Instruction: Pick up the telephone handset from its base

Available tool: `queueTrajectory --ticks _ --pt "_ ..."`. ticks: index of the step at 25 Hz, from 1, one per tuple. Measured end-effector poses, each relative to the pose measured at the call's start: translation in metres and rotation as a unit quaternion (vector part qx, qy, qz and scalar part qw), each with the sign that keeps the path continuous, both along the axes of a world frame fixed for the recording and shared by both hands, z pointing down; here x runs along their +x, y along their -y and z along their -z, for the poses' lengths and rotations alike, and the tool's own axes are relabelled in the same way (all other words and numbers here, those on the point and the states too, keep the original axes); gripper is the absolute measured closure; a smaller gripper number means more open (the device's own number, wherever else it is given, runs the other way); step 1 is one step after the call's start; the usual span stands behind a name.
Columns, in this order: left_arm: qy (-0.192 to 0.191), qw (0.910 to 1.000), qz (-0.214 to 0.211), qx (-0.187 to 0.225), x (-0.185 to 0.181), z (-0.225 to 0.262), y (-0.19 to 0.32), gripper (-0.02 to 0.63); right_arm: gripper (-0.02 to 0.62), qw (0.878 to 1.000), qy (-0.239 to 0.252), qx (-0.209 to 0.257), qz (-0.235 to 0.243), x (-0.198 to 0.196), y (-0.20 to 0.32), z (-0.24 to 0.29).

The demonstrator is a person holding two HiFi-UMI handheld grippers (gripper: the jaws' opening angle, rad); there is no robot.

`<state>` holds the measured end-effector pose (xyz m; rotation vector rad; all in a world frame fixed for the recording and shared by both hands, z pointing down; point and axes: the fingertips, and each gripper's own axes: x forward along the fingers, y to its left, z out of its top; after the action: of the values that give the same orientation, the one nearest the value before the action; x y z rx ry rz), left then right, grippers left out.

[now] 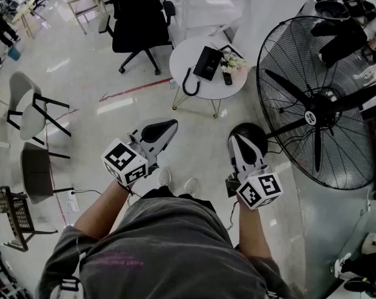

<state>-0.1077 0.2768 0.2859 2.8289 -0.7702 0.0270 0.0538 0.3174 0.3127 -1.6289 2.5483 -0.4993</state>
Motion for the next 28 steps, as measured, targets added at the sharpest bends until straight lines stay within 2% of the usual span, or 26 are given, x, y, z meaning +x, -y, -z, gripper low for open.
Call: queueTrajectory --ticks 15,28 --pt "0.003 0.9999 0.009 -0.008 0.009 -0.008 0.005 0.592 0.577 1.0 0.011 -0.006 0.003 0.009 0.009 -0.007" --pt "0.008 0.9995 0.032 -0.002 0.041 -0.009 0.006 0.592 0.577 0.999 0.013 -0.003 0.03 0.042 0.015 -0.01"
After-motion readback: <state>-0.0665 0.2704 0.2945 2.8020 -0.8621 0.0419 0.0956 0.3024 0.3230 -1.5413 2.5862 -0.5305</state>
